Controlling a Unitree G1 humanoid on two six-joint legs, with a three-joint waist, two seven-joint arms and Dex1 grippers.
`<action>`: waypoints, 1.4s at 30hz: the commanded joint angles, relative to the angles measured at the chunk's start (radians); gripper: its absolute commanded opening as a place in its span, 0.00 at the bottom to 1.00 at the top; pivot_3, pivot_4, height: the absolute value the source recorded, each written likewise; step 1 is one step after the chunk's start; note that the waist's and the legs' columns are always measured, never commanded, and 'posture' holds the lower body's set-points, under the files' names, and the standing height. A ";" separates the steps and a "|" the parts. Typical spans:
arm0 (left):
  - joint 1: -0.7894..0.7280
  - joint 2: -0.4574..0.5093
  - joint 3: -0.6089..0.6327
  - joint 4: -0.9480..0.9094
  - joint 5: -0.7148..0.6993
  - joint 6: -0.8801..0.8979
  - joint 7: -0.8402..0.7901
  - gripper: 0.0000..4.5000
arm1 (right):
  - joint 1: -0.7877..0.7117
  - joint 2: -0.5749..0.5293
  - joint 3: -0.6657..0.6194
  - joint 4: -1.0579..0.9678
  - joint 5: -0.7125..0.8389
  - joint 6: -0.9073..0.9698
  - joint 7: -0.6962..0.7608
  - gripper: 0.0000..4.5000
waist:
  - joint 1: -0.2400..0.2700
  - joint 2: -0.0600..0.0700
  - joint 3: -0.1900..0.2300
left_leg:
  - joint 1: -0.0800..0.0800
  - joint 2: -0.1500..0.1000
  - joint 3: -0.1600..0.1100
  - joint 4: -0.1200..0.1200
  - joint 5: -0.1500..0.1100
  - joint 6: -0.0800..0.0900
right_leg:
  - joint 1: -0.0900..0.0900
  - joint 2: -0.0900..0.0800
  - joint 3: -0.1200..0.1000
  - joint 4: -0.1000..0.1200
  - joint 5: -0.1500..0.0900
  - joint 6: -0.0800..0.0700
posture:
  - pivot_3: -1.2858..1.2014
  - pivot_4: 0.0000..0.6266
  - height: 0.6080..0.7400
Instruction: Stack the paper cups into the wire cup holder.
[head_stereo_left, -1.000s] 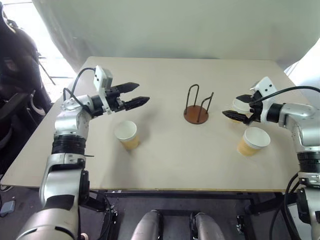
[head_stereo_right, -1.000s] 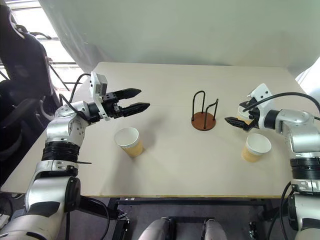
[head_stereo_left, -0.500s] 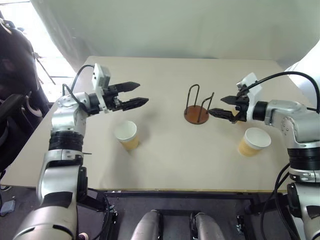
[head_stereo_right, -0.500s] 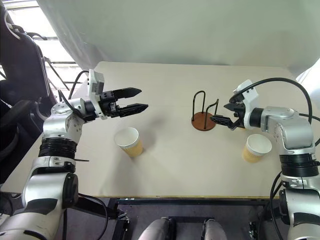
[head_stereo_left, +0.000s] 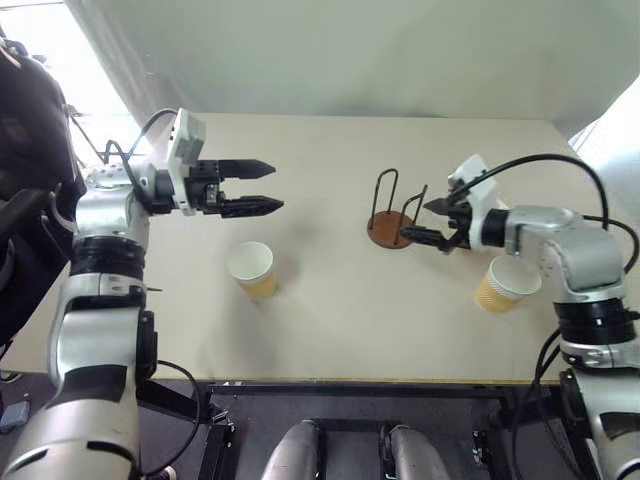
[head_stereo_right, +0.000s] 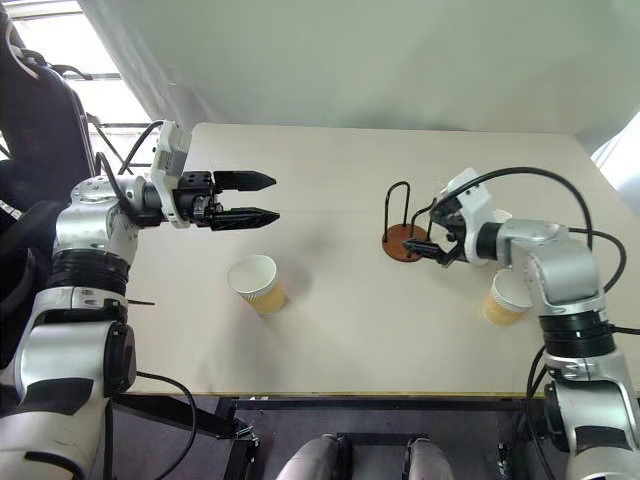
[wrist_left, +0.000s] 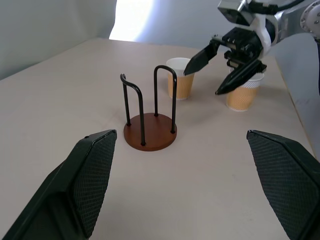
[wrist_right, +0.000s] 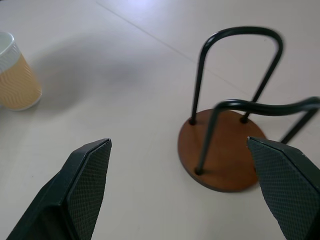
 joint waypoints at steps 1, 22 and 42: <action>-0.034 0.005 0.008 -0.013 -0.002 -0.020 -0.028 1.00 | 0.003 0.023 0.012 -0.054 -0.013 -0.002 -0.050 0.99 | 0.000 0.000 0.000 | 0.000 0.000 0.000 0.000 0.000 0.001 | 0.000 0.000 0.000 0.000 0.000 0.000 | 0.52 0.24 1.00; -0.041 0.010 0.006 -0.061 -0.008 -0.006 -0.040 1.00 | -0.005 0.059 0.100 0.025 -0.153 -0.104 -0.134 0.99 | 0.001 0.000 0.000 | -0.002 0.000 0.000 0.001 0.001 0.005 | -0.002 0.000 0.000 0.000 -0.001 0.001 | 0.52 0.24 1.00; -0.041 0.009 0.005 -0.067 -0.006 0.000 -0.029 1.00 | -0.057 0.159 0.117 0.053 -0.196 -0.133 -0.163 0.99 | 0.001 0.000 0.000 | -0.002 0.000 0.000 0.001 0.001 0.004 | -0.003 0.000 0.000 0.002 -0.001 0.001 | 0.52 0.24 1.00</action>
